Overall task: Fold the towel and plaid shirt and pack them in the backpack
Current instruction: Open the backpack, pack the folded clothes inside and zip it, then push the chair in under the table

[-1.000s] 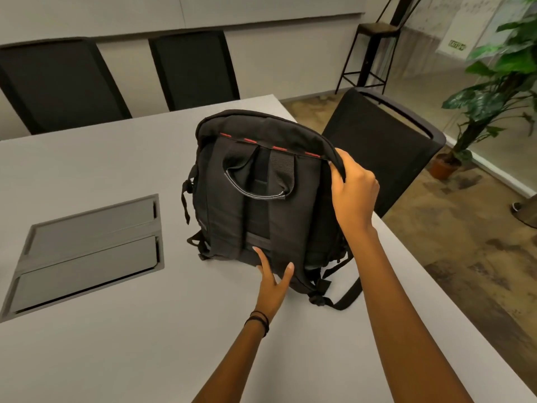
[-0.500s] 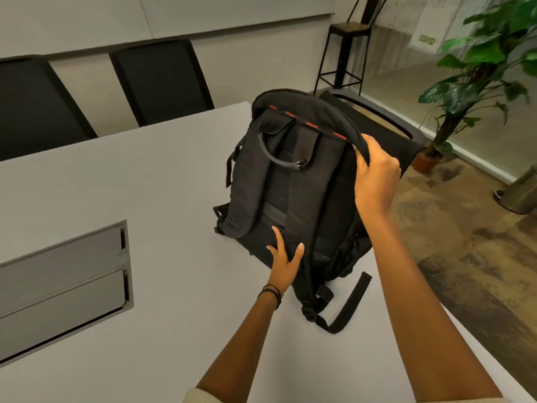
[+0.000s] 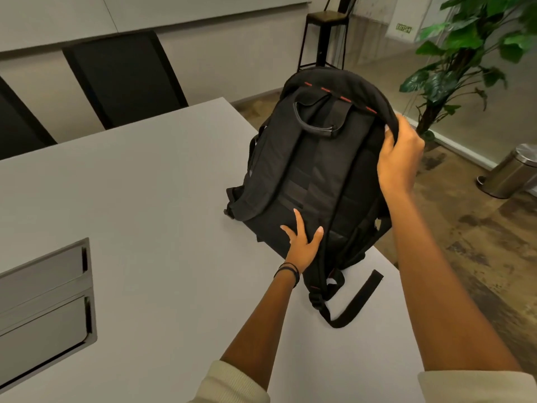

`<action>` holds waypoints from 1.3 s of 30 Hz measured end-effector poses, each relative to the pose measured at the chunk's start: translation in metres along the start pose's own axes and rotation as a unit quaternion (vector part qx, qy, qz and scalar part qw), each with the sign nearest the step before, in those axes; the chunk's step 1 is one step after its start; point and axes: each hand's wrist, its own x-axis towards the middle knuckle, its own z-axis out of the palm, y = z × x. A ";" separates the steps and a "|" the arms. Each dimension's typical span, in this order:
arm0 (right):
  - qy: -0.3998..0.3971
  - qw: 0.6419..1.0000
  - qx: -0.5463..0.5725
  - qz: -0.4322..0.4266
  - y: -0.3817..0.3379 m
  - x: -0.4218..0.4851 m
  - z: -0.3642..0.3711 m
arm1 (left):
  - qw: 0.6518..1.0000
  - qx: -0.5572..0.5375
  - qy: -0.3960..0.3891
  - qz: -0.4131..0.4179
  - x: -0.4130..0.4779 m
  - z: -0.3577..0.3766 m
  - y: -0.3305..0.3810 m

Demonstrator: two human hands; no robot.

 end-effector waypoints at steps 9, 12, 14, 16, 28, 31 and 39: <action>-0.054 0.995 -0.033 0.083 0.030 0.006 -0.005 | 0.996 0.076 -0.030 0.032 -0.010 0.013 -0.015; -0.090 0.991 -0.035 0.092 0.039 -0.007 0.003 | 0.994 0.100 -0.027 0.035 -0.008 0.016 -0.021; -0.117 0.990 -0.028 0.076 0.043 -0.022 0.010 | 0.992 0.123 -0.024 0.033 -0.010 0.021 -0.024; -0.153 0.986 -0.025 0.058 0.045 -0.040 0.015 | 0.990 0.139 -0.019 0.032 -0.013 0.023 -0.027; -0.366 0.928 -0.042 0.055 0.054 -0.152 0.021 | 0.982 0.169 -0.088 0.012 -0.060 0.014 -0.050; -0.408 0.910 -0.035 0.071 0.053 -0.170 0.015 | 0.979 0.176 -0.100 -0.001 -0.073 0.001 -0.059; -0.494 0.863 -0.043 0.097 0.070 -0.242 -0.024 | 0.973 0.206 -0.096 -0.029 -0.121 -0.034 -0.101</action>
